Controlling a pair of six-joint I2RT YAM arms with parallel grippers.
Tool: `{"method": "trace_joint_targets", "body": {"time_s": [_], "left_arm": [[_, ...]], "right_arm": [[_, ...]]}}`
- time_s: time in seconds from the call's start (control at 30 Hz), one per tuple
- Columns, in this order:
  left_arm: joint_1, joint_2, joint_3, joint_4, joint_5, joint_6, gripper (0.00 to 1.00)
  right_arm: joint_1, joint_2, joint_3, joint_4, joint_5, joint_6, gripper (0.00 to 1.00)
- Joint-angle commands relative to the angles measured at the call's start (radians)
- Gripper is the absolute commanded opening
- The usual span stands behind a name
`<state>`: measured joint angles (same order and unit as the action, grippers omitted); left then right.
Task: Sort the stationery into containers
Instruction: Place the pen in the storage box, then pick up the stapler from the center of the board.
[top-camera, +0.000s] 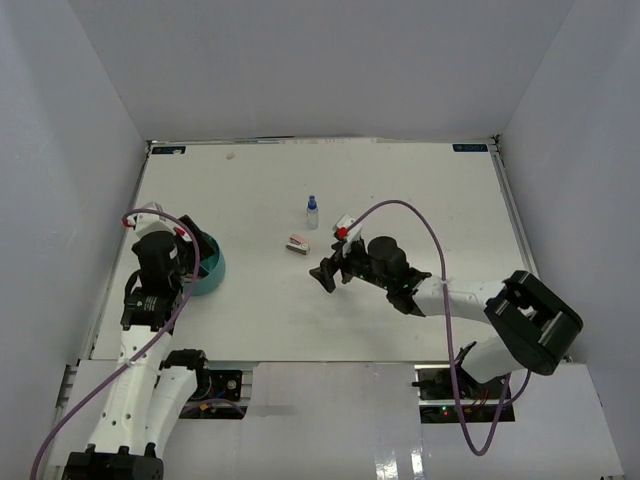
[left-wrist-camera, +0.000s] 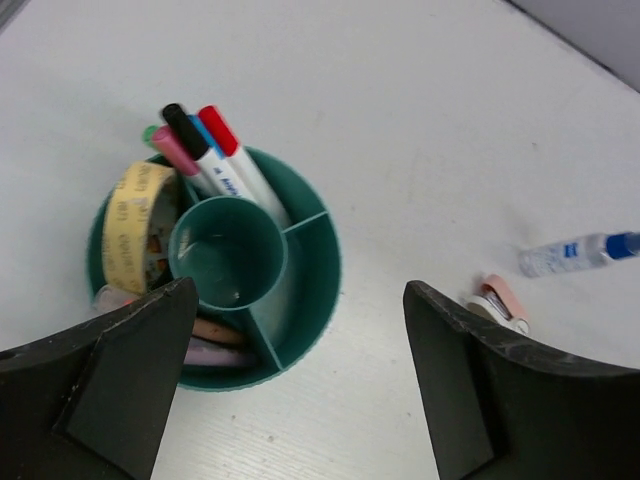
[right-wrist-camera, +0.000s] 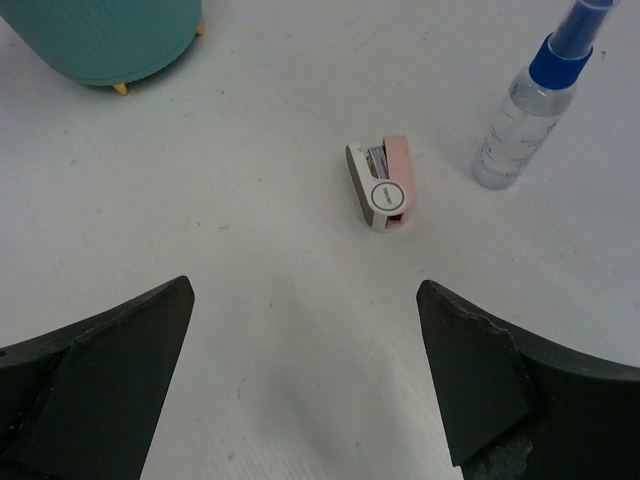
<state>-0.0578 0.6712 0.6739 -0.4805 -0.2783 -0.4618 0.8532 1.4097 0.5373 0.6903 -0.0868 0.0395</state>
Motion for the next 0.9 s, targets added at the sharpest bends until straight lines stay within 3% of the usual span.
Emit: {"method": "trace_joint_targets", "body": {"time_s": [0.0, 0.2, 0.47, 0.87], "left_arm": [[0.006, -0.007, -0.023, 0.069, 0.186, 0.054, 0.95], [0.006, -0.005, -0.046, 0.1, 0.277, 0.068, 0.97], [0.004, -0.015, -0.062, 0.098, 0.277, 0.066, 0.97], [0.001, -0.015, -0.063, 0.097, 0.318, 0.061, 0.97]], "right_arm": [[0.003, 0.09, 0.096, -0.002, -0.01, -0.068, 1.0], [0.003, 0.27, 0.257, -0.04, 0.025, -0.119, 1.0], [0.003, 0.454, 0.408, -0.087, 0.067, -0.15, 0.94], [-0.002, 0.578, 0.51, -0.146, 0.065, -0.153, 0.83]]}}
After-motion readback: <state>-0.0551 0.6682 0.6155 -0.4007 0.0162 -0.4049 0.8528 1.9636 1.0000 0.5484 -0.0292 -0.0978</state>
